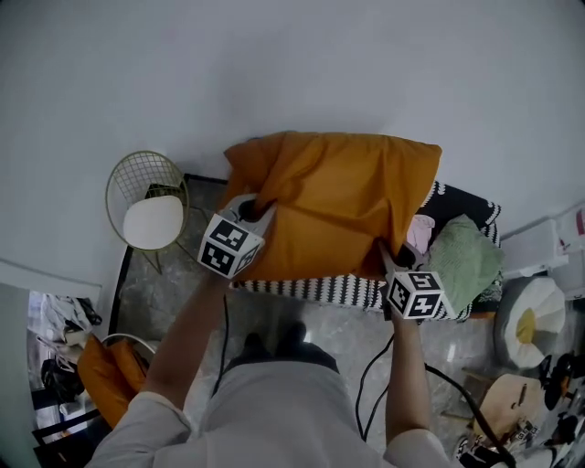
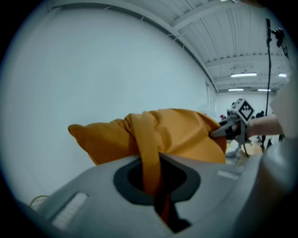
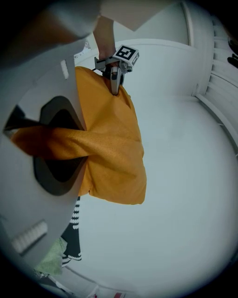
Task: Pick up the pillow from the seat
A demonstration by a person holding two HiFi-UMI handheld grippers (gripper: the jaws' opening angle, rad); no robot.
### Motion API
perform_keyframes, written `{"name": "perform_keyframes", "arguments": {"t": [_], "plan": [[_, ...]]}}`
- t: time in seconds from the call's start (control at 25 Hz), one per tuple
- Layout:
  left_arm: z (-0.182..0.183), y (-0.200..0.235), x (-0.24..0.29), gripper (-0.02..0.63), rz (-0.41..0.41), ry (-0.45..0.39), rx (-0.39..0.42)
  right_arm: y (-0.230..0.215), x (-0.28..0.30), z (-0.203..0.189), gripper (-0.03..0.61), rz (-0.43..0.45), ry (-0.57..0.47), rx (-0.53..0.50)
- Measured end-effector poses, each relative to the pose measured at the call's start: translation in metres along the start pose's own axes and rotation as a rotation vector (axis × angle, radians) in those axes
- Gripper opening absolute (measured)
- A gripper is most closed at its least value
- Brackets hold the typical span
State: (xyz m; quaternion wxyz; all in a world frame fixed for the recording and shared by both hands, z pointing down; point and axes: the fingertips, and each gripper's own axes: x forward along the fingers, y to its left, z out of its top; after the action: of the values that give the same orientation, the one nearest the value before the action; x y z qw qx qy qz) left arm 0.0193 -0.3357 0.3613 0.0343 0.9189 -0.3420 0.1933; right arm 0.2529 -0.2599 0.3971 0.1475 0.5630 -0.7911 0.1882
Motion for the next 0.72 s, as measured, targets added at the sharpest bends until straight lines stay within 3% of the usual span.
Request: {"name": "perform_keyframes", "arguments": {"t": [0.72], "plan": [[0.074, 0.005, -0.153, 0.009, -0.015, -0.190, 0.118, 0.126, -0.095, 0.062, 0.109, -0.098, -0.180, -0.059]]}}
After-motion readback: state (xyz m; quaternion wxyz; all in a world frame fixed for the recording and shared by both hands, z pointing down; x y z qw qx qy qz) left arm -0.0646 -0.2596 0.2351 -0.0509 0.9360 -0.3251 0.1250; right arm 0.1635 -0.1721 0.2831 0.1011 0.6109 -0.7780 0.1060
